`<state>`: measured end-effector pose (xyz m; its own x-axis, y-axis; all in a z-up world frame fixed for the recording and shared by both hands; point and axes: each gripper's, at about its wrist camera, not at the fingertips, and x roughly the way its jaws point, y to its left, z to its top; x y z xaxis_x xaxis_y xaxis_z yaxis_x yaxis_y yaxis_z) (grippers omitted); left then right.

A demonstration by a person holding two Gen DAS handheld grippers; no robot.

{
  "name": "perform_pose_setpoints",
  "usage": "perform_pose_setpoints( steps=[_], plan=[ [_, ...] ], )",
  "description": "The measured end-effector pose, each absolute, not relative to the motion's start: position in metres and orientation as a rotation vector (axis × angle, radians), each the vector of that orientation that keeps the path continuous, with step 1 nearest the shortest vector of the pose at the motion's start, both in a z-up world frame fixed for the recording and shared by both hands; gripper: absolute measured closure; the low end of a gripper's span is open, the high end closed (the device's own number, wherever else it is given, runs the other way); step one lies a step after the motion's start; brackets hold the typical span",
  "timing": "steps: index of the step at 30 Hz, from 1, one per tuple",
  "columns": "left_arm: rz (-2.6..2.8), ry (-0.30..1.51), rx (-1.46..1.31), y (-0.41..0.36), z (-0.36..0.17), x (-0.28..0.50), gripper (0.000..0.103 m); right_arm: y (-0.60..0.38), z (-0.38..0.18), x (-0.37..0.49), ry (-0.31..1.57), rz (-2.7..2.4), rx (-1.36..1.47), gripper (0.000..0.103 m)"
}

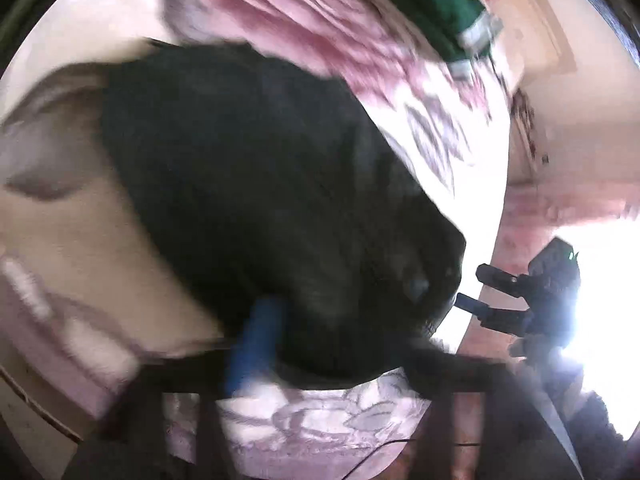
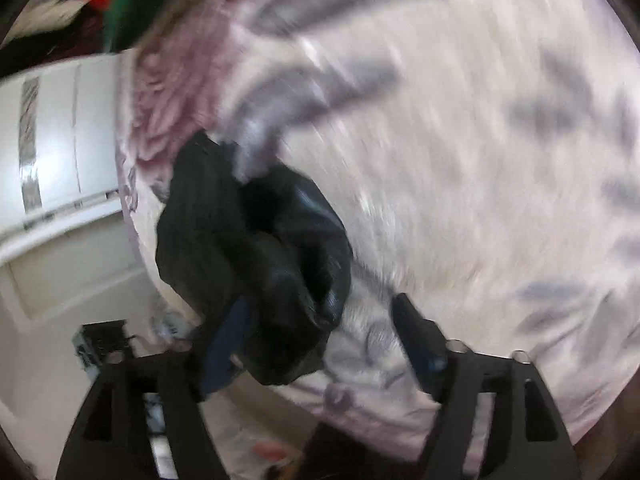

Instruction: Fold large clothes

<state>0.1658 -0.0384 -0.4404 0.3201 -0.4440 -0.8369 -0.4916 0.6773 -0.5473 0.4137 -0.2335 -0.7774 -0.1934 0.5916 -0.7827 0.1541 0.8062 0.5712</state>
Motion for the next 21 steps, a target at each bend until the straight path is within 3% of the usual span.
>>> perform_pose_setpoints(
  steps=[4,6,8,10,12,14,21],
  plan=[
    [0.154,1.282,-0.955,0.003,-0.441,0.130,0.022,-0.195,-0.795,0.433,1.706,0.568,0.509,0.014],
    [0.205,1.304,-0.949,0.016,-0.445,0.120,0.022,-0.162,-0.826,0.434,1.774,0.576,0.526,0.039],
    [0.213,1.323,-0.951,0.031,-0.452,0.115,0.022,-0.189,-0.846,0.424,1.838,0.494,0.806,0.058],
    [0.219,1.345,-0.936,0.045,-0.454,0.110,0.022,-0.232,-0.877,0.409,1.826,0.366,1.218,0.061],
    [0.205,1.375,-0.915,0.056,-0.459,0.110,0.022,-0.258,-0.885,0.398,1.740,0.242,1.237,0.059],
    [0.177,1.395,-0.888,0.061,-0.460,0.121,0.022,-0.265,-0.874,0.392,1.700,0.221,1.227,0.040],
    [-0.031,1.426,-0.753,0.061,-0.454,0.191,0.022,-0.265,-0.759,0.345,1.415,0.154,1.092,0.039]
  ],
)
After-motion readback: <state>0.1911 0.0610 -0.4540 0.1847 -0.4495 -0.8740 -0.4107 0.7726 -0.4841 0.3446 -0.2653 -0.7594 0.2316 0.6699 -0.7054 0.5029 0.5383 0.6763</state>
